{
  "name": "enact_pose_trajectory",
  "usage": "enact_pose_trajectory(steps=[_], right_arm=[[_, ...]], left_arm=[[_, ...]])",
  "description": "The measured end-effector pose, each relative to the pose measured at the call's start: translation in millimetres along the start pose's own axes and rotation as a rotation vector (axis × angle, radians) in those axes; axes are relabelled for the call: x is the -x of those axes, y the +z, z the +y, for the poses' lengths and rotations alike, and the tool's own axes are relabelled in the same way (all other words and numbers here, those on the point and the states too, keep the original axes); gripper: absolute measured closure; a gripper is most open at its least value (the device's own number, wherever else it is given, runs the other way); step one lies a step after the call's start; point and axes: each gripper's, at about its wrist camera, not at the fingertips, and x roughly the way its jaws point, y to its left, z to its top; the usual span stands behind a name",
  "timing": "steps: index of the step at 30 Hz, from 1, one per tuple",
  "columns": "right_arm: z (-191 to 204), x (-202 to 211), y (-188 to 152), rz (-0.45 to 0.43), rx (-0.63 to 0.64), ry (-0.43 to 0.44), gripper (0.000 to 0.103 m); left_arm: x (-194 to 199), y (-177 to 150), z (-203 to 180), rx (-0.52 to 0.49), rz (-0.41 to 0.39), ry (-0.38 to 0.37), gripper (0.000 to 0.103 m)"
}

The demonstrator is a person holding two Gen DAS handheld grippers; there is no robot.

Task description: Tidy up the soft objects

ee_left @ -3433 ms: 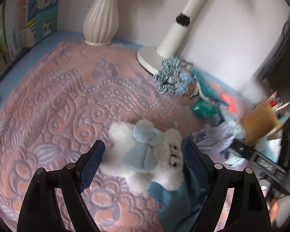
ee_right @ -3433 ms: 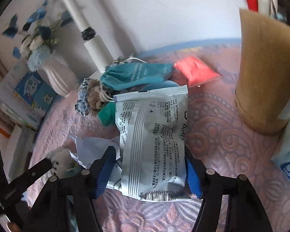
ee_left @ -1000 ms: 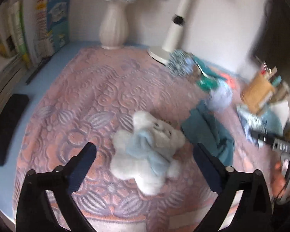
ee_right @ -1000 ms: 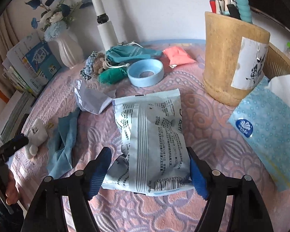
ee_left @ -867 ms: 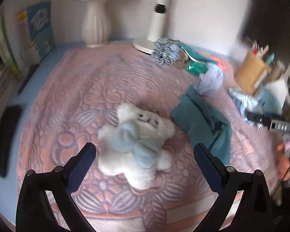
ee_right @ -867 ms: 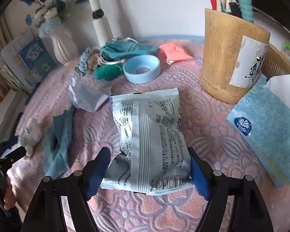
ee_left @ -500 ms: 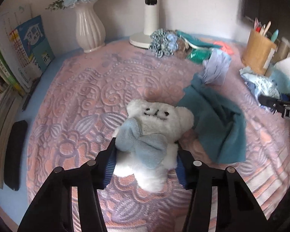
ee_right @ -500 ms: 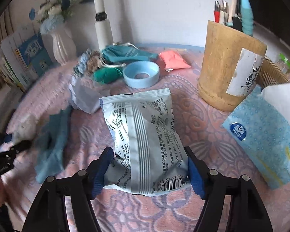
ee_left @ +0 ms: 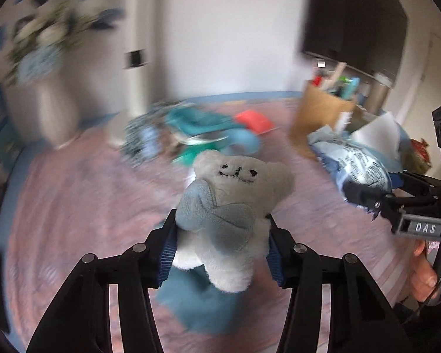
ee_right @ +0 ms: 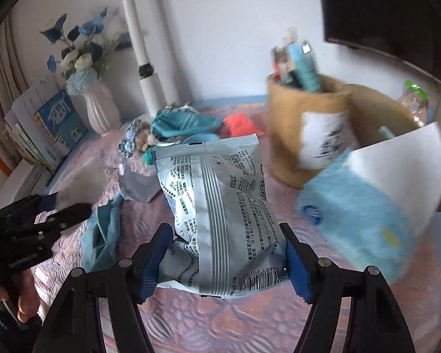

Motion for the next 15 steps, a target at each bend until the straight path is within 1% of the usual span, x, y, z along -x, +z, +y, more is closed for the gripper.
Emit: enact_pose_trajectory(steps=[2,6,10,15], right_arm=[[-11,12,1,-0.013,-0.011,-0.015,0.033],[-39,36,1,-0.037,-0.051,-0.075,0.032],[-65,52,4,-0.048,-0.103,-0.104,0.032],[-96,76,12,-0.093,-0.154,-0.147,0.032]], left_arm=[[-6,11,-20,-0.043,-0.007,-0.031,0.053],[-19,29,-55,-0.114,-0.011,-0.076,0.053],[-28,44,-80,-0.15,-0.022,-0.134,0.053],[-33,64,-108,-0.178,-0.037,-0.24,0.053]])
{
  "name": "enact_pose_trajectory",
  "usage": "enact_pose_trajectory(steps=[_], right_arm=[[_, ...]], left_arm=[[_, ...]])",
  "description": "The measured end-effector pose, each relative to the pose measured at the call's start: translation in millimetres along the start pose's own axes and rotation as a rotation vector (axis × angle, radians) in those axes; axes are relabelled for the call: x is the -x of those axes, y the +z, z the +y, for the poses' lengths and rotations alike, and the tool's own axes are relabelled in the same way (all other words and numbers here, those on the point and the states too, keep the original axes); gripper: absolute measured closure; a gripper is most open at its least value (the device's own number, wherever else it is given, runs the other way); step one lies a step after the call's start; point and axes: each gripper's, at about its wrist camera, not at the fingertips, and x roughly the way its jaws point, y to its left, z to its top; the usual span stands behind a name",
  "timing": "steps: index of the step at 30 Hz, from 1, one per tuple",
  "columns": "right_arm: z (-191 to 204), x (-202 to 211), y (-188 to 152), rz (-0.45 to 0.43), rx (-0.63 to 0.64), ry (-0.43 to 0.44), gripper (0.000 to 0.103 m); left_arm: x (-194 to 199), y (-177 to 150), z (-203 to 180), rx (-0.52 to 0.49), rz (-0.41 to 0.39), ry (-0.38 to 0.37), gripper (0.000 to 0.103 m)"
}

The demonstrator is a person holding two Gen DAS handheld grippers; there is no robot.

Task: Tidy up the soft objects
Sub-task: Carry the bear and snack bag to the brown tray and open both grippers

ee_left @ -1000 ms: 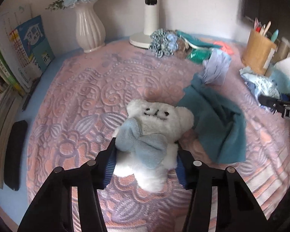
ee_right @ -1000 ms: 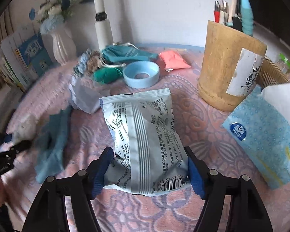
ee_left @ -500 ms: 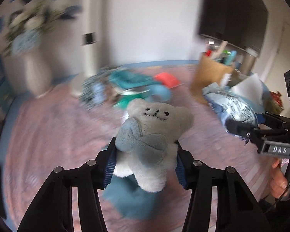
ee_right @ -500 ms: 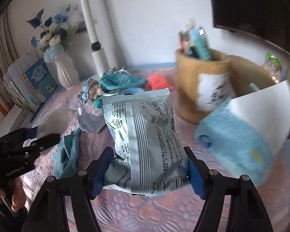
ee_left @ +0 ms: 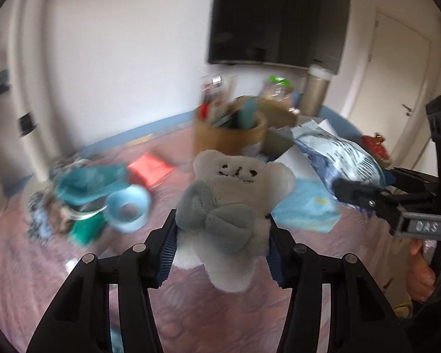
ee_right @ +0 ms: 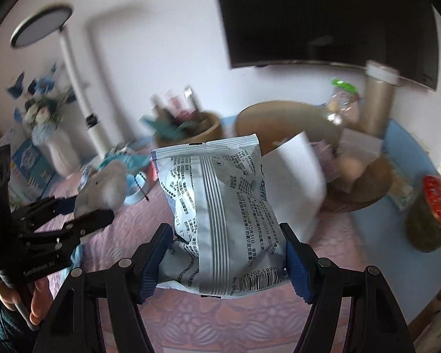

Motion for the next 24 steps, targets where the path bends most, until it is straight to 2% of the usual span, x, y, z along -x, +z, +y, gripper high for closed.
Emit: enact_pose_trajectory(steps=[7,10,12,17,20,24], right_arm=[[-41,26,28,-0.105,-0.094,-0.033,0.032],[-51,29,43,-0.14,-0.104,-0.06,0.032],[-62,31,58,-0.168,-0.128,-0.081,0.032],[-92,24,89,-0.21,-0.197,-0.122,0.032],[-114,11,105,-0.202,-0.253,-0.109,0.032],[-138,-7,118,-0.176,-0.316,-0.081,0.032]], left_arm=[[-13,33,-41,-0.078,-0.024,-0.141,0.053],[-24,56,-57,-0.085,-0.045,-0.16,0.053],[-34,72,-64,-0.067,-0.058,-0.149,0.053],[-72,108,-88,-0.04,-0.062,-0.042,0.053],[-93,119,-93,0.001,-0.05,-0.053,0.053],[-120,129,-99,0.016,-0.042,-0.026,0.053]])
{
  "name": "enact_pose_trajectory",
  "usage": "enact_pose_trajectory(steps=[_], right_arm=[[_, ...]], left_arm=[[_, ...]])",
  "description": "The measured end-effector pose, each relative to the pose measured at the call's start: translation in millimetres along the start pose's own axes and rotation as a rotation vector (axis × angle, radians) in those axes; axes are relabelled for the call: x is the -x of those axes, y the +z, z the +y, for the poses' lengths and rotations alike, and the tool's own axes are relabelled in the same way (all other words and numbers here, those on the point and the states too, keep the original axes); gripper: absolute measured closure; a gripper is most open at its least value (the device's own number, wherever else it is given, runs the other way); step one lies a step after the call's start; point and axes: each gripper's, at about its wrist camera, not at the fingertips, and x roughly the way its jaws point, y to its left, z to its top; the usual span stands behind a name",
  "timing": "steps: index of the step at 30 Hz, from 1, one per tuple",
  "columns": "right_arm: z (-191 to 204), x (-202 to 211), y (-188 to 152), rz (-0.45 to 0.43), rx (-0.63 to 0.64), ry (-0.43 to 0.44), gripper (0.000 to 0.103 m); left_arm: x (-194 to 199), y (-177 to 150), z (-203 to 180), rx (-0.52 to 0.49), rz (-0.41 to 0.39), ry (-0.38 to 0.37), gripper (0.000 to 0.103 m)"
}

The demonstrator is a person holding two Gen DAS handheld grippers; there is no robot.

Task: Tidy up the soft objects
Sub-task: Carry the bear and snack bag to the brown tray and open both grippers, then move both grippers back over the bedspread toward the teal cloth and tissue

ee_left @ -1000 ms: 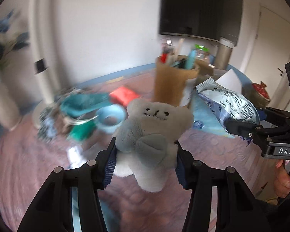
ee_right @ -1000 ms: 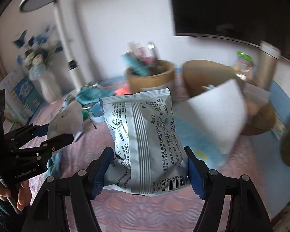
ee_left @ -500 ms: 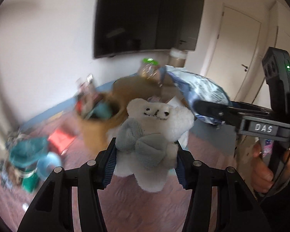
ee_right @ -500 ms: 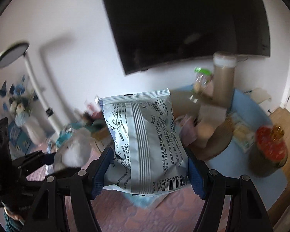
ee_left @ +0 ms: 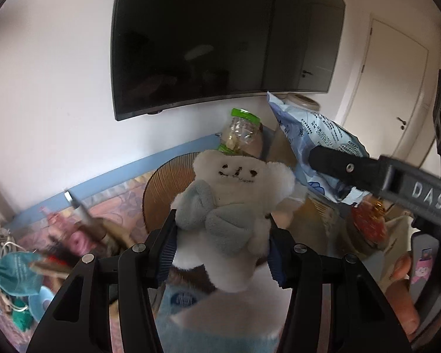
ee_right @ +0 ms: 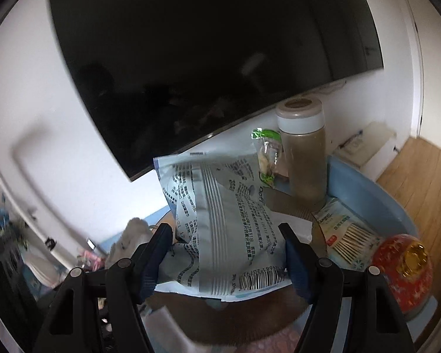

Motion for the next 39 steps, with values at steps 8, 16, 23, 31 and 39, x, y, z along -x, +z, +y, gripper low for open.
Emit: enact_pose_trajectory(steps=[8,16,23,31,39], right_arm=[[-19,-42,10,0.091,-0.042,0.037,0.031],[-33,-37,-8,0.127,-0.078,0.053,0.031],[-25,-18,-18,0.122,-0.119,0.061,0.027],[30,19,-33,0.087,-0.027,0.115,0.026],[125,33,-95,0.142,0.162,0.245,0.01]], left_arm=[[-19,5,9,0.11,-0.002,-0.034,0.023],[3,0,4,0.072,-0.015,-0.055,0.02],[56,-10,-5,0.04,-0.041,-0.148,0.02],[141,-26,23,0.101,-0.114,-0.137,0.02],[246,-81,118,0.268,-0.186,0.143,0.009]])
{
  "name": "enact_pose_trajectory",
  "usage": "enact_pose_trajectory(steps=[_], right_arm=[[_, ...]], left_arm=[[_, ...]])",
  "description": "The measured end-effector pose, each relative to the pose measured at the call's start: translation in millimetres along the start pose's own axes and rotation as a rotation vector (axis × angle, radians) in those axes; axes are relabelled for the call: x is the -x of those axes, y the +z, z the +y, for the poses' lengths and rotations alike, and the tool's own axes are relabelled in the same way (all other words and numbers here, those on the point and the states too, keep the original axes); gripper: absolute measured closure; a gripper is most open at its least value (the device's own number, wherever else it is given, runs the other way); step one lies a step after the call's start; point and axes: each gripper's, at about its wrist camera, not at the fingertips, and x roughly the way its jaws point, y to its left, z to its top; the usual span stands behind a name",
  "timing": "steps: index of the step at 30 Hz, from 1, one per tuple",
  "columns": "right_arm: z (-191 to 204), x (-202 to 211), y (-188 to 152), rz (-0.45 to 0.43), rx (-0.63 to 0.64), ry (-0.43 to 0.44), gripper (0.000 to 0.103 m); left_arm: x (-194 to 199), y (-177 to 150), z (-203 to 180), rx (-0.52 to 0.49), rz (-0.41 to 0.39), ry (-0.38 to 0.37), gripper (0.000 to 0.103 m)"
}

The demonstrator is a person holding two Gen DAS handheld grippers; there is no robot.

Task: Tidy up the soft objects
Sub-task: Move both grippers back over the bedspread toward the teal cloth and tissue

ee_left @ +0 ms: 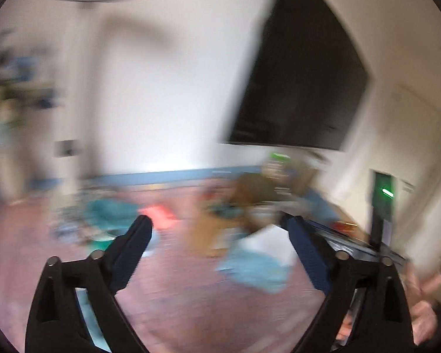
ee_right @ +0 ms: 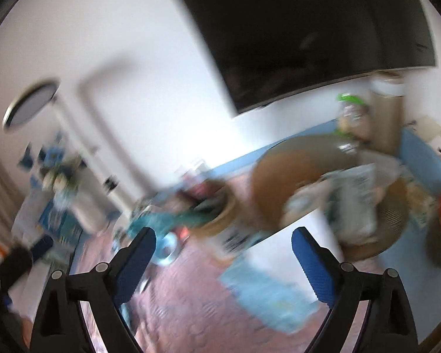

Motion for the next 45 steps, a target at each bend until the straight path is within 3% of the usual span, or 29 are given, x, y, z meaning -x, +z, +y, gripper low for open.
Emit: enact_pose_trajectory(steps=[6,9,15,17,18,23,28,32,37,39,43,45], right_arm=[[65,-30,-45,0.101,0.137,0.072,0.01],[86,-52,-66,0.165,0.183,0.091,0.01],[108,-101,-109,0.251,0.309,0.097,0.01],[108,-115,-121,0.273,0.321,0.094,0.01],[108,-121,-125,0.289,0.315,0.106,0.01],[106,-144,-132,0.354,0.275,0.14,0.01],[119,-169,-134,0.462,0.266,0.208,0.01],[139,-184,-126,0.497,0.253,0.254,0.01],[161,-200,-123,0.476,0.307,0.217,0.01],[164,-206,-121,0.47,0.309,0.208,0.01],[168,-221,-121,0.488,0.287,0.227,0.01],[169,-225,-121,0.47,0.292,0.216,0.01]], left_arm=[[51,-26,77,0.069,-0.052,0.227,0.009],[57,-48,105,0.067,-0.036,0.349,0.009],[29,-95,148,0.109,0.075,0.362,0.009],[13,-113,156,0.125,0.1,0.417,0.009],[9,-120,156,0.123,0.097,0.418,0.009],[-17,-152,157,0.158,0.184,0.239,0.009],[-28,-157,146,0.112,0.227,0.246,0.009],[-30,-154,138,0.114,0.261,0.166,0.009],[-45,-153,145,0.234,0.303,0.066,0.009],[-52,-157,144,0.224,0.317,0.074,0.009],[-62,-163,115,0.068,0.334,0.198,0.01],[-65,-165,111,0.051,0.338,0.237,0.012]])
